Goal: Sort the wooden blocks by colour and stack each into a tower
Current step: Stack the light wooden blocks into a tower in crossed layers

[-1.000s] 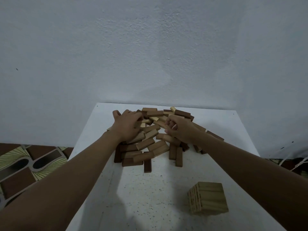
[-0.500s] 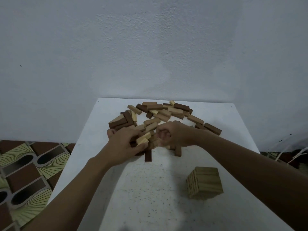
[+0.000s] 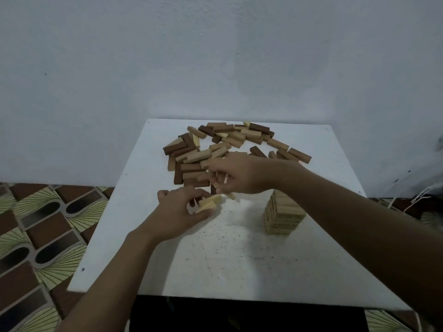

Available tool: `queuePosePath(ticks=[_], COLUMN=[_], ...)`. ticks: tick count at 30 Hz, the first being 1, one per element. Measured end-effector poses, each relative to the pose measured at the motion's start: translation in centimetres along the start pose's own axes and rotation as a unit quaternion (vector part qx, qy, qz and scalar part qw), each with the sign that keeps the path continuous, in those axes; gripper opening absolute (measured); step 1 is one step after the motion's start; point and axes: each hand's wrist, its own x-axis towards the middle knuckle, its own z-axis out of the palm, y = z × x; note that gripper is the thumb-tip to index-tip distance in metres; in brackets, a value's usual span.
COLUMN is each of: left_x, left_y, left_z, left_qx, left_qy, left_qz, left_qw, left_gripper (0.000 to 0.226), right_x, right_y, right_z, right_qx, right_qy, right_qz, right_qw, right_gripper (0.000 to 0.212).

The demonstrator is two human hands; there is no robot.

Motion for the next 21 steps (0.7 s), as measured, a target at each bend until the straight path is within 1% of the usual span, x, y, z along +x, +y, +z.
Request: queuePosePath(ticks=[4, 5, 7, 8, 10, 12, 14, 17, 19, 21], left_x=[-2.0, -2.5, -3.0, -3.3, -3.6, -3.9, -4.1, -4.4, -4.3, -4.2], left_y=[-0.6, -0.6, -0.9, -1.0, -1.3, -1.7, -2.1, -2.4, -2.6, -2.8], left_z=[1.7, 2.2, 3.1, 3.5, 4.2, 4.7, 5.1, 5.1, 5.1, 5.1], left_qx=[0.008, 0.011, 0.022, 0.027, 0.02, -0.007, -0.031, -0.059, -0.083, -0.095], left_qy=[0.016, 0.016, 0.018, 0.02, 0.029, 0.049, 0.08, 0.104, 0.12, 0.13], left_qz=[-0.024, -0.03, -0.032, -0.027, -0.014, 0.006, 0.021, 0.042, 0.039, 0.034], left_qw=[1.0, 0.999, 0.999, 0.999, 0.999, 0.999, 0.996, 0.992, 0.989, 0.986], left_gripper=[0.039, 0.036, 0.018, 0.014, 0.019, 0.021, 0.033, 0.05, 0.048, 0.037], right_x=[-0.9, -1.2, -1.3, -1.5, -1.5, -1.6, -1.6, -1.5, -1.2, -0.8], right_y=[-2.4, -2.8, -2.8, -2.9, -2.6, -2.3, -1.8, -1.3, -0.9, -0.5], right_z=[2.3, 3.2, 4.7, 5.6, 7.1, 9.0, 10.8, 12.9, 13.8, 14.5], right_qx=[-0.03, -0.028, -0.02, -0.014, 0.006, 0.028, 0.054, 0.103, 0.144, 0.164], right_qy=[0.017, 0.029, 0.049, 0.055, 0.074, 0.111, 0.154, 0.221, 0.26, 0.281], right_qz=[-0.004, 0.003, 0.023, 0.035, 0.059, 0.077, 0.089, 0.098, 0.104, 0.113], right_qw=[0.999, 0.999, 0.998, 0.998, 0.996, 0.99, 0.983, 0.965, 0.949, 0.939], right_gripper=[0.008, 0.009, 0.012, 0.013, 0.016, 0.016, 0.019, 0.027, 0.03, 0.032])
